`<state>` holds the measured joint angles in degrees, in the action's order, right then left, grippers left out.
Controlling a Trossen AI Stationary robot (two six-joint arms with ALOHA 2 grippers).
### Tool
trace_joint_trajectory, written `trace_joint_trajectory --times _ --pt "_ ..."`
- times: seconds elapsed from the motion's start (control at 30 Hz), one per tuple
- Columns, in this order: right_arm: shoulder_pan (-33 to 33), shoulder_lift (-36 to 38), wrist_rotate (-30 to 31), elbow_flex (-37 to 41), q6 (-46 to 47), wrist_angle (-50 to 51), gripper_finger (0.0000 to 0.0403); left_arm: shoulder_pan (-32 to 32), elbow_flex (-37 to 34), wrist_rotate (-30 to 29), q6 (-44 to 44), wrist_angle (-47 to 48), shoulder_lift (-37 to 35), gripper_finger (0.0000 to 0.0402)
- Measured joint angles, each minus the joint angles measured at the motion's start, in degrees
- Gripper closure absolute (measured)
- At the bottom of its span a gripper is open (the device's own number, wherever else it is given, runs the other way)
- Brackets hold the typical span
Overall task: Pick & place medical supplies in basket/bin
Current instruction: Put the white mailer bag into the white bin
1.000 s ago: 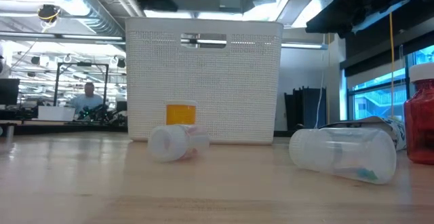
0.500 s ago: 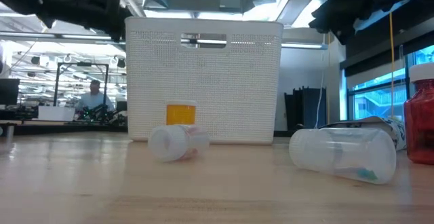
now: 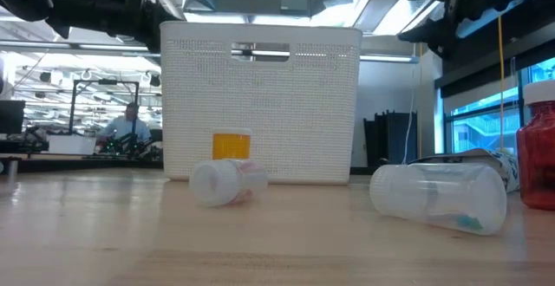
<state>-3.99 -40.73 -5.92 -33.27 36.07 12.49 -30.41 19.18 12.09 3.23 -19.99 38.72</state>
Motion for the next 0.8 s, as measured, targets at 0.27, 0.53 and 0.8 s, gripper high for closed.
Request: trace_joint_trajectory --times 0.27,0.53,0.8 --pt "0.3 -0.4 3.3 -5.3 5.8 3.2 0.0065 0.0 0.0 -0.1 0.5 0.1 0.0 0.0397" --pt "0.3 -10.7 18.5 -23.3 18.2 43.3 0.0082 0.0 0.0 -0.2 0.9 0.5 0.0 0.0399" --pt "0.3 -24.2 18.0 -29.6 22.0 63.0 0.0085 0.0 0.0 -0.2 2.2 2.2 0.1 0.0397"
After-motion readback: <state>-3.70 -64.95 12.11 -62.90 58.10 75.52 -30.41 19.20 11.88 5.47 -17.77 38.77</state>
